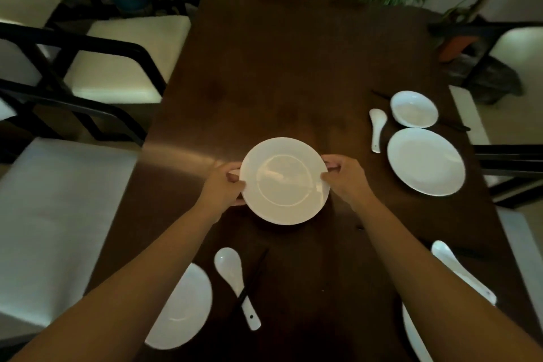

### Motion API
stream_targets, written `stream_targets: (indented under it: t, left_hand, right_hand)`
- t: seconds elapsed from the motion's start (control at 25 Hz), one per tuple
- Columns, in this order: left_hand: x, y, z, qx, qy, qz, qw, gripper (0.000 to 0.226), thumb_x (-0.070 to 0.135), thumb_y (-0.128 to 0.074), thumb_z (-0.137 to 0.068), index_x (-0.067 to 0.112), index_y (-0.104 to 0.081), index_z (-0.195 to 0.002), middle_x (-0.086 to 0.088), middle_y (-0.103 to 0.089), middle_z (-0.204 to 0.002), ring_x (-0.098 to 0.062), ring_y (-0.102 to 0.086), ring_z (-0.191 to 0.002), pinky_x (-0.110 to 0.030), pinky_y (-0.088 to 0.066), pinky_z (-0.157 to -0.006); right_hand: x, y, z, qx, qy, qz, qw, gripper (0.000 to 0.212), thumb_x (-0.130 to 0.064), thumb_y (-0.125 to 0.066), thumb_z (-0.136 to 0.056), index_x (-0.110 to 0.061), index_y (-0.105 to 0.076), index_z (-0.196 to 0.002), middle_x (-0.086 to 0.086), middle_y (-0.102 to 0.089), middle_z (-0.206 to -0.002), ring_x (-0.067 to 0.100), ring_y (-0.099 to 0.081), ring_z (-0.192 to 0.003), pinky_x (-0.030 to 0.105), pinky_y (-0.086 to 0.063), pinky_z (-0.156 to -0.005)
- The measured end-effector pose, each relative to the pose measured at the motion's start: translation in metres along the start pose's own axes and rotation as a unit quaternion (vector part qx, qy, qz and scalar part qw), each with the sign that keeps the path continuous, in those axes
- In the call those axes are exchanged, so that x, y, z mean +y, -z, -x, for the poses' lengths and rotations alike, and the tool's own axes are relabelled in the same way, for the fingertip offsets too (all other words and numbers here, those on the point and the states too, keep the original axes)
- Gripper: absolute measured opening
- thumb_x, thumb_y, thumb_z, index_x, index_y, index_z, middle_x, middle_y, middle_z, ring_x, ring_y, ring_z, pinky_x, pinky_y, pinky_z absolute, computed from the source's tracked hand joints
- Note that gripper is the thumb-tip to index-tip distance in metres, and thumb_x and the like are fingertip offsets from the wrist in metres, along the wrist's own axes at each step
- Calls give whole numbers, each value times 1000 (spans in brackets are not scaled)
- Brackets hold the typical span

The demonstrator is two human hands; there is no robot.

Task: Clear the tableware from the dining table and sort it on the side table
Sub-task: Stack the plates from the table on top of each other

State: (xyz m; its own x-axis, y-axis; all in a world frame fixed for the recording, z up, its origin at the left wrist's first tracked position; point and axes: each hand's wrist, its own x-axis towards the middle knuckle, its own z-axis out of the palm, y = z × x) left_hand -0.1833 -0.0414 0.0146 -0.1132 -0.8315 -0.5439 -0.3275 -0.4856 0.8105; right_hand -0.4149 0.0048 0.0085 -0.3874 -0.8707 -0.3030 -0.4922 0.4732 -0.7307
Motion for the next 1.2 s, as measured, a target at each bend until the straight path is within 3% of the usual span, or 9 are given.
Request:
stream_targets:
  t: [0.2, 0.4, 0.52, 0.76, 0.96, 1.12, 1.2]
  left_hand:
    - [-25, -66, 31, -13, 9, 35, 999, 35, 1, -59, -85, 21, -56, -114, 2, -58, -101, -18, -57, -98, -21, -54, -54]
    - [-72, -89, 82, -10, 8, 11, 1000, 38, 4, -58, -86, 28, -55, -114, -4, -59, -108, -20, -59, -100, -24, -56, -61]
    - [-89, -95, 104, 2, -5, -1, 1000, 37, 5, -58, -86, 34, -55, -107, 6, -61, -98, -13, -60, -90, -15, -52, -53]
    - [-109, -101, 133, -4, 14, 19, 1000, 38, 7, -59, -86, 41, -55, -102, 17, -60, -94, -5, -58, -86, -12, -53, -53]
    - [-111, -107, 138, -5, 1, 37, 999, 40, 6, -60, -85, 43, -56, -100, 16, -62, -97, -6, -59, -88, -14, -53, -57]
    - [-114, -106, 136, -6, 5, 50, 999, 44, 4, -60, -85, 46, -57, -96, 14, -64, -97, -7, -61, -87, -13, -54, -55]
    - [-117, -106, 132, -6, 18, 66, 998, 45, 1, -59, -85, 45, -57, -98, 10, -65, -96, -7, -61, -87, -14, -54, -53]
  right_hand:
    - [51, 50, 22, -15, 6, 44, 999, 35, 0, -60, -78, -11, -65, -111, 9, -69, -106, 14, -57, -87, 24, -44, -79]
    - [91, 64, 67, -88, 0, 90, 992, 30, -6, -64, -79, -9, -63, -108, 6, -68, -100, 15, -58, -82, 27, -48, -79]
    - [105, 64, 88, -99, 10, 84, 991, 30, -6, -64, -78, -13, -63, -106, 2, -67, -92, 12, -58, -75, 25, -47, -76]
    - [123, 51, 101, -144, 20, 143, 979, 27, -14, -63, -82, -16, -62, -109, 3, -69, -102, 10, -57, -79, 22, -44, -76]
    - [128, 50, 104, -127, 44, 169, 976, 31, -16, -65, -82, -18, -63, -112, 3, -69, -103, 9, -57, -78, 22, -43, -75]
    - [124, 58, 101, -132, 46, 157, 978, 32, -16, -67, -81, -16, -64, -113, 4, -69, -101, 16, -64, -82, 24, -47, -79]
    - [122, 72, 94, -101, -10, 61, 993, 27, -12, -66, -82, -10, -65, -108, 6, -69, -94, 21, -67, -80, 30, -54, -80]
